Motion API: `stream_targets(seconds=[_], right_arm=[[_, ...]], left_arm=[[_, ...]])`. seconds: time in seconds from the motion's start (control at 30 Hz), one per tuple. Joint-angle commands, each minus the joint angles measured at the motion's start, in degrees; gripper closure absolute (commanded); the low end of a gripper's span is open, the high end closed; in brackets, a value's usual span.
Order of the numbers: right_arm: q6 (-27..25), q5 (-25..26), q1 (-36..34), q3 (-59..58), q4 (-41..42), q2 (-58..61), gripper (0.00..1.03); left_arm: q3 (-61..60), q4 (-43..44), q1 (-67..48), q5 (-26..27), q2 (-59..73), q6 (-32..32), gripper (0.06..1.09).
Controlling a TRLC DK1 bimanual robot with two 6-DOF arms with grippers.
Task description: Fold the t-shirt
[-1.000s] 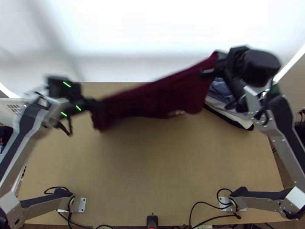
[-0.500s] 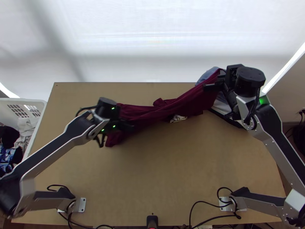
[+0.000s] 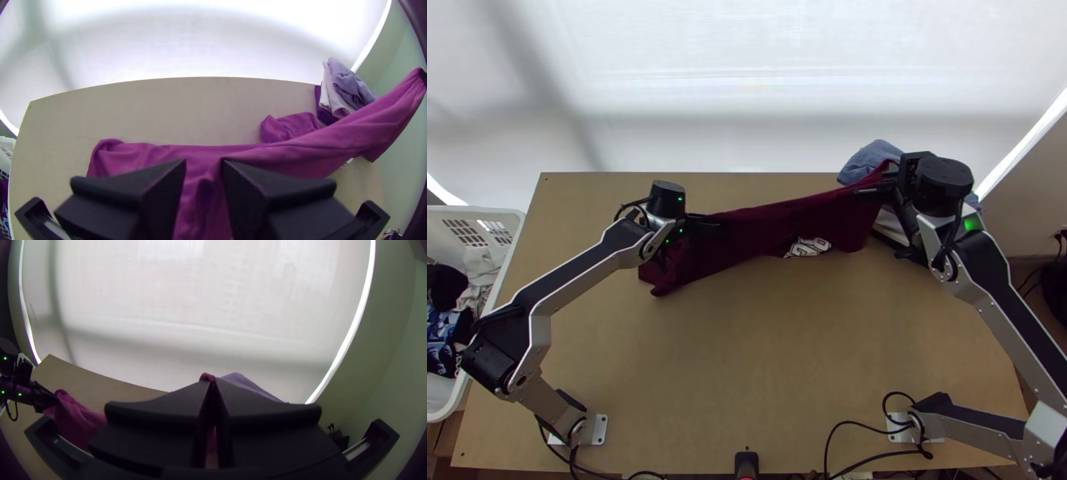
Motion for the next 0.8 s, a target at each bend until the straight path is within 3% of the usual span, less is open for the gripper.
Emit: stream_targets(seconds=[0.0,0.2,0.4,0.57,0.6,0.7,0.77], right_arm=[[1.04,0.84,0.38,-1.14,1.52,-2.24,1.0],[1.04,0.84,1.69,-1.41,1.52,-2.24,1.0],[0.95,0.84,1.96,-2.46,2.31,-2.06,1.0],[1.13,0.84,2.75,-2.99,2.92,-1.89,1.0],[1.13,0.92,3.01,-3.08,3.19,-1.89,1.0],[1.22,1.19,3.28,-3.25,3.54,-1.71,1.0],[1.39,1.28,3.45,-3.43,3.72,-1.71,1.0]], left_arm=[[1.63,-1.42,1.12,0.74,-2.74,-0.59,0.1],[0.4,-11.53,5.86,2.23,-10.65,2.92,0.1],[-7.69,-18.29,9.2,2.59,-19.7,21.47,0.11],[-15.6,-21.55,9.64,3.29,-25.41,29.12,0.11],[-16.3,-22.6,9.73,3.55,-25.41,29.29,0.13],[-18.23,-23.66,9.82,6.45,-25.33,27.36,0.35],[-18.5,-23.57,10.0,9.18,-24.18,24.19,0.44]])
